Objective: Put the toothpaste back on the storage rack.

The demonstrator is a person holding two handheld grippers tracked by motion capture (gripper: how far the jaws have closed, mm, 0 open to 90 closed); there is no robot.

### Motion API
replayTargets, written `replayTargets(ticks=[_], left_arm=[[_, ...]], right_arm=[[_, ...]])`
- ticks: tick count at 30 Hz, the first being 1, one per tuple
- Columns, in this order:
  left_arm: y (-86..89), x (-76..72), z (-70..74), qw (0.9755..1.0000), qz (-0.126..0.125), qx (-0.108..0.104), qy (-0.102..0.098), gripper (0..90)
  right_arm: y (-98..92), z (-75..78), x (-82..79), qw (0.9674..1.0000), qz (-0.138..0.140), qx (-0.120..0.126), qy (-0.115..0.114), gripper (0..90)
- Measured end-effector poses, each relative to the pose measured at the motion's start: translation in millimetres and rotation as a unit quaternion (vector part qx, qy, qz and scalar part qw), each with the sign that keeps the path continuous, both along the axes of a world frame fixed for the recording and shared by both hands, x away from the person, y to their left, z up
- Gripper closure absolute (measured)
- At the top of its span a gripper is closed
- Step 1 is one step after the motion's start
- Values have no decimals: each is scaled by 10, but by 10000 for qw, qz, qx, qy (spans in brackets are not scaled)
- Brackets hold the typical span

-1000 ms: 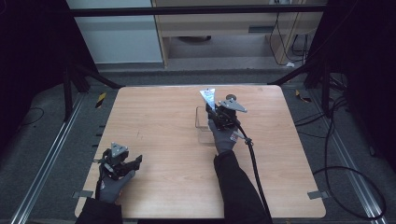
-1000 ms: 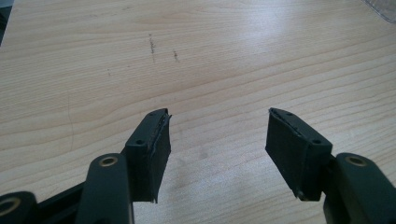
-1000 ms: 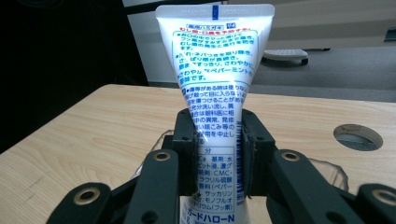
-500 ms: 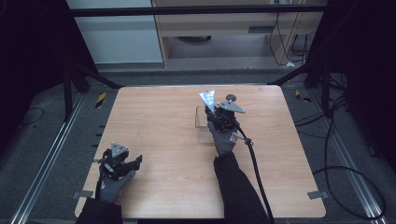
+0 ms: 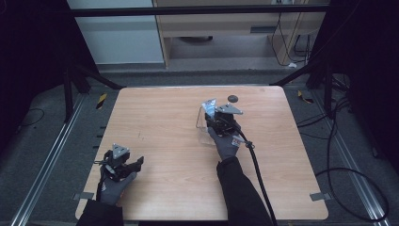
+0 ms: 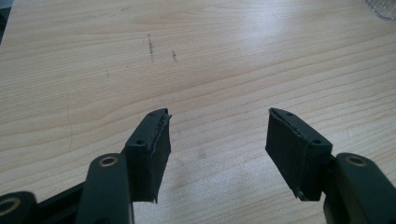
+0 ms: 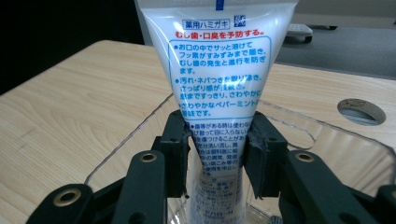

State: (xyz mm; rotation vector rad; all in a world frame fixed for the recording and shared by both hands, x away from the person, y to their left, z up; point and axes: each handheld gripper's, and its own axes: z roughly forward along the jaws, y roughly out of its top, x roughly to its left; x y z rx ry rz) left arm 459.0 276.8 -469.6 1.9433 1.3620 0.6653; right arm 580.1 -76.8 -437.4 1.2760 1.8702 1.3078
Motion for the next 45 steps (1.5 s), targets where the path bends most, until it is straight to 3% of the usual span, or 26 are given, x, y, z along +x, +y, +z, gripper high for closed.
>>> replayTargets(ticks=[4, 7, 9, 14, 20, 24, 35, 40, 45], left_arm=[[0, 1, -1, 10000, -2, 5, 1, 388], [-1, 3, -4, 10000, -1, 4, 8, 388], [-3, 3, -5, 10000, 0, 1, 12, 388], [0, 2, -4, 10000, 1, 1, 9, 387], [-3, -1, -1, 10000, 0, -1, 3, 387], [-6, 1, -4, 10000, 0, -1, 7, 387], [-8, -5, -11, 10000, 0, 15, 15, 385], [-8, -8, -17, 10000, 6, 18, 18, 382], [-15, -9, -24, 10000, -12, 30, 21, 377]], right_arm=[[-10, -19, 9, 9998, 48, 16, 172, 618], [21, -38, 0, 9991, 73, -363, 206, 595], [32, -38, -7, 9988, 105, -428, 203, 583], [15, -15, -13, 9993, 131, -280, 195, 528], [-37, 148, -112, 9998, 51, -107, -172, 452], [-101, 307, -224, 9994, 122, 6, -331, 408], [-528, 591, -647, 9980, 494, 283, -290, 295], [-728, 567, -910, 9980, 547, 161, -283, 262], [-959, 421, -1136, 9985, 507, 105, -192, 250]])
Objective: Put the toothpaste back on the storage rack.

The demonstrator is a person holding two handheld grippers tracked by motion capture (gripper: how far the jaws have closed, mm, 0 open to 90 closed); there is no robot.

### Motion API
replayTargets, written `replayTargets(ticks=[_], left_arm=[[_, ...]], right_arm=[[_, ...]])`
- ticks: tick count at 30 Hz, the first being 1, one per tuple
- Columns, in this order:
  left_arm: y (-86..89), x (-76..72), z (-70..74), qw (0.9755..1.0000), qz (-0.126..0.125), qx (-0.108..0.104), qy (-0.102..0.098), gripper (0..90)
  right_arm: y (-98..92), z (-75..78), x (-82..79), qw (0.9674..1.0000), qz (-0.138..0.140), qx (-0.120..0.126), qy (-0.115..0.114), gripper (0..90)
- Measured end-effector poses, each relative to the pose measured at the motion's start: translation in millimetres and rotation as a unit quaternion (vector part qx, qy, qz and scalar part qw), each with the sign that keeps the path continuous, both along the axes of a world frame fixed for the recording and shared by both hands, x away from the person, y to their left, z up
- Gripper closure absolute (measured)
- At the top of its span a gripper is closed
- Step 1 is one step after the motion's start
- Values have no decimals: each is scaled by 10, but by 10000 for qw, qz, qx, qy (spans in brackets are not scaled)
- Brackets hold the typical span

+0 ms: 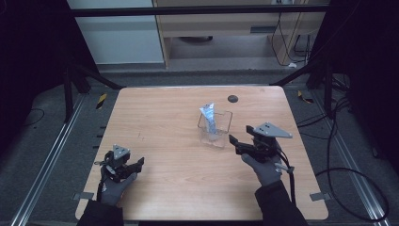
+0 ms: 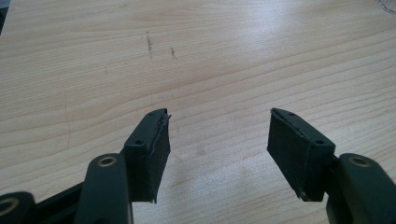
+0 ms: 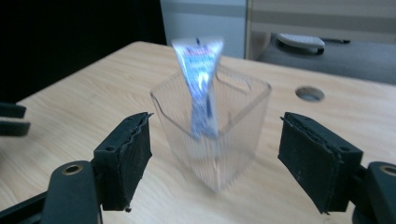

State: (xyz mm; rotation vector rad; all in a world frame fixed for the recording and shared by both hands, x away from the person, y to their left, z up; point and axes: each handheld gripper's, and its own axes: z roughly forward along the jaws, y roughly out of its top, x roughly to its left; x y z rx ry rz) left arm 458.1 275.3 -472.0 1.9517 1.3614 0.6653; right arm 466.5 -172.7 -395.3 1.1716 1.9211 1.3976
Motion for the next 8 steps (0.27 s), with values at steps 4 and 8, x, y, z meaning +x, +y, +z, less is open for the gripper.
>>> replayTargets(ticks=[4, 8], left_arm=[[-3, -1, -11, 10000, -14, 15, 18, 372], [-5, 5, -20, 10000, -33, 15, 32, 367]], right_arm=[[-199, -189, -102, 9997, -131, -94, 183, 250], [-385, -331, -171, 9989, -304, -151, 316, 248]])
